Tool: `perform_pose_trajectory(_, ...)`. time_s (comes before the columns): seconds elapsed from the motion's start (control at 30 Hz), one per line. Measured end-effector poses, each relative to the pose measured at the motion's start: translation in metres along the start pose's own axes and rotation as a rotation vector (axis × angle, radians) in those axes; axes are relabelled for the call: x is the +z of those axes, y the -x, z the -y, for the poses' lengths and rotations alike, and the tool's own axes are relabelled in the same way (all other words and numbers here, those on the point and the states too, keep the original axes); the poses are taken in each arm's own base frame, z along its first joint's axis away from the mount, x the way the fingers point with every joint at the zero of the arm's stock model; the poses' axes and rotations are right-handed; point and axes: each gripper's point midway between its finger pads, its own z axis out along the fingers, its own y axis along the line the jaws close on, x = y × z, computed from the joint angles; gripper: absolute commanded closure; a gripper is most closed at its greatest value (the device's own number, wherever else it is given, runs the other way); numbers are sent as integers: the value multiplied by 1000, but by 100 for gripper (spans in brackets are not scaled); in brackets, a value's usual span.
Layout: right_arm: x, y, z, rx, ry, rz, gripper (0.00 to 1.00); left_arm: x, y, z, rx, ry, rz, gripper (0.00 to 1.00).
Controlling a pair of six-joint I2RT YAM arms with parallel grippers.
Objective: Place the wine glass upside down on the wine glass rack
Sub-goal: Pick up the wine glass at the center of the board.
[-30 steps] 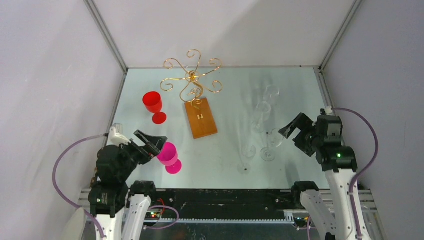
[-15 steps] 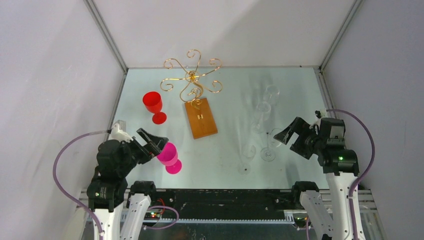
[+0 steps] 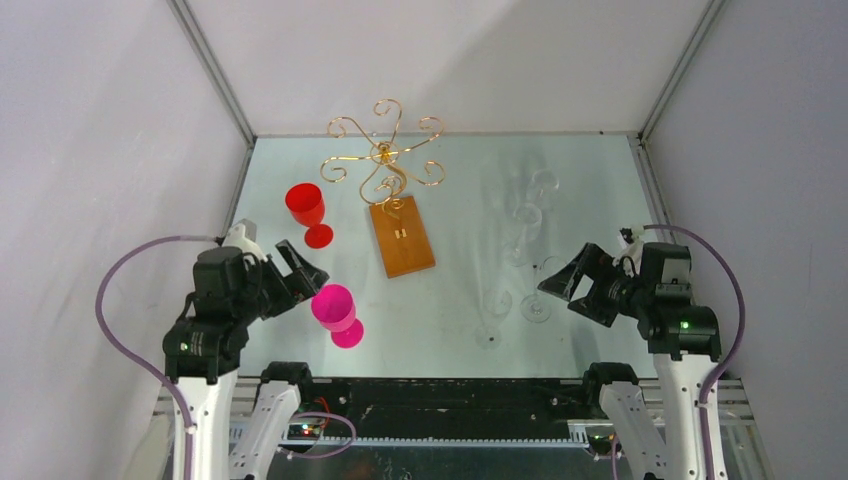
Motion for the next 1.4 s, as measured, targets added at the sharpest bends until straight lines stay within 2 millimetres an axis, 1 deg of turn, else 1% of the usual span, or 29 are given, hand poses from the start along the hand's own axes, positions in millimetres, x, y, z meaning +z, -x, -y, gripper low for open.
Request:
perform_pose_trajectory(0.1,-3,0,-7,-4,20,-8,0,-1,8,-2,26,40,-11,11)
perform_pose_trajectory(0.17,-7,2,-13,-16,33,-3,0,1,9,-4,40,63,-33,13)
perform_pose_trajectory(0.27,-15,5,-24,-53,57,12,0,6,5,-10,60,105,-88,14)
perform_pose_trajectory(0.33,-18,4,-31,-89,73,2,0,10,0,-14,80,134,-128,14)
perform_pose_trajectory(0.43,-18,-4,-40,-139,89,-40,0,14,-7,-20,111,169,-182,15)
perform_pose_trajectory(0.57,-17,-21,-49,-201,88,-111,0,16,-12,-25,148,199,-219,15)
perform_pose_trajectory(0.67,-19,-34,-62,-276,75,-165,0,16,-13,-27,166,212,-230,16)
perform_pose_trajectory(0.8,-23,-39,-83,-368,37,-174,0,17,-16,-27,171,210,-237,19)
perform_pose_trajectory(0.93,-22,-43,-96,-452,-24,-160,0,20,-23,-31,169,212,-257,23)
perform_pose_trajectory(1.03,-17,-49,-98,-500,-75,-155,0,23,-29,-35,169,221,-276,25)
perform_pose_trajectory(1.17,-7,-55,-92,-543,-147,-151,0,24,-32,-38,170,229,-287,28)
perform_pose_trajectory(1.27,-7,-53,-91,-555,-157,-127,0,26,-36,-41,171,237,-302,33)
perform_pose_trajectory(1.4,-10,-48,-92,-551,-152,-98,0,30,-48,-49,177,253,-340,35)
